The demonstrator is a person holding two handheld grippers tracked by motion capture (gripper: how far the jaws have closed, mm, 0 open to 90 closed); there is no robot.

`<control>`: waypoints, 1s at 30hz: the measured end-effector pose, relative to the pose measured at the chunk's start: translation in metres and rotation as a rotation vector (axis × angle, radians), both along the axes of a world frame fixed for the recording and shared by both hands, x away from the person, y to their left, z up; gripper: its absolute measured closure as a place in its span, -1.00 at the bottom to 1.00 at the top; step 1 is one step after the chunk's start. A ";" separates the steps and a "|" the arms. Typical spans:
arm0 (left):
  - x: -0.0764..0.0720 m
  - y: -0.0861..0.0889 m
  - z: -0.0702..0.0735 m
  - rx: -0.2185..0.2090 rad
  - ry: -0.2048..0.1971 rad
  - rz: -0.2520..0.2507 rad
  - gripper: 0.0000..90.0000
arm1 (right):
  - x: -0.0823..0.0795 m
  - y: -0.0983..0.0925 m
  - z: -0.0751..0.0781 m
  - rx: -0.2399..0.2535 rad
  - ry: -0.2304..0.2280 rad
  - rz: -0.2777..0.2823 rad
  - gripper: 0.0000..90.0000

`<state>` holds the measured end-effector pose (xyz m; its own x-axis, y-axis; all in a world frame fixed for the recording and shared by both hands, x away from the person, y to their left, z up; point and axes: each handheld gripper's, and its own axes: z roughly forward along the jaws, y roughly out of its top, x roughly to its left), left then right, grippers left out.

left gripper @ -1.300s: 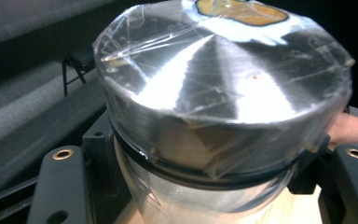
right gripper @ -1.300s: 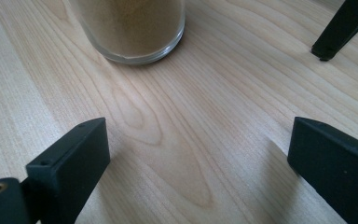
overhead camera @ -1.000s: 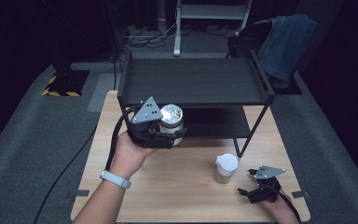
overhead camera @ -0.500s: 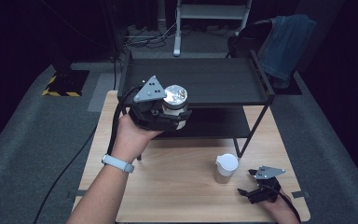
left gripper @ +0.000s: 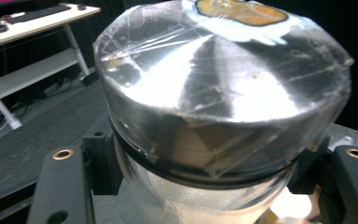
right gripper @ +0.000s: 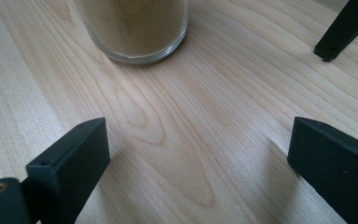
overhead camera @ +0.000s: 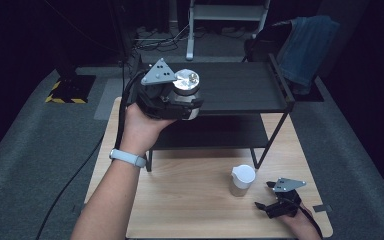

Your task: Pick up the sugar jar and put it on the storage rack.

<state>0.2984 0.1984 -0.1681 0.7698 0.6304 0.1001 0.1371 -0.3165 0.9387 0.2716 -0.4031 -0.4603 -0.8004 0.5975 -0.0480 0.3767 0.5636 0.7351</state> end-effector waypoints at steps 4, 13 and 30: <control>0.011 -0.002 0.003 0.002 0.005 0.027 -0.31 | 0.000 0.000 0.000 0.000 0.001 0.002 -0.88; 0.031 -0.005 0.000 0.003 0.037 0.078 -0.31 | 0.000 0.000 0.000 0.000 0.001 0.008 -0.88; 0.032 -0.002 -0.010 -0.007 0.019 0.112 -0.76 | 0.000 0.000 0.000 -0.001 0.001 0.010 -0.88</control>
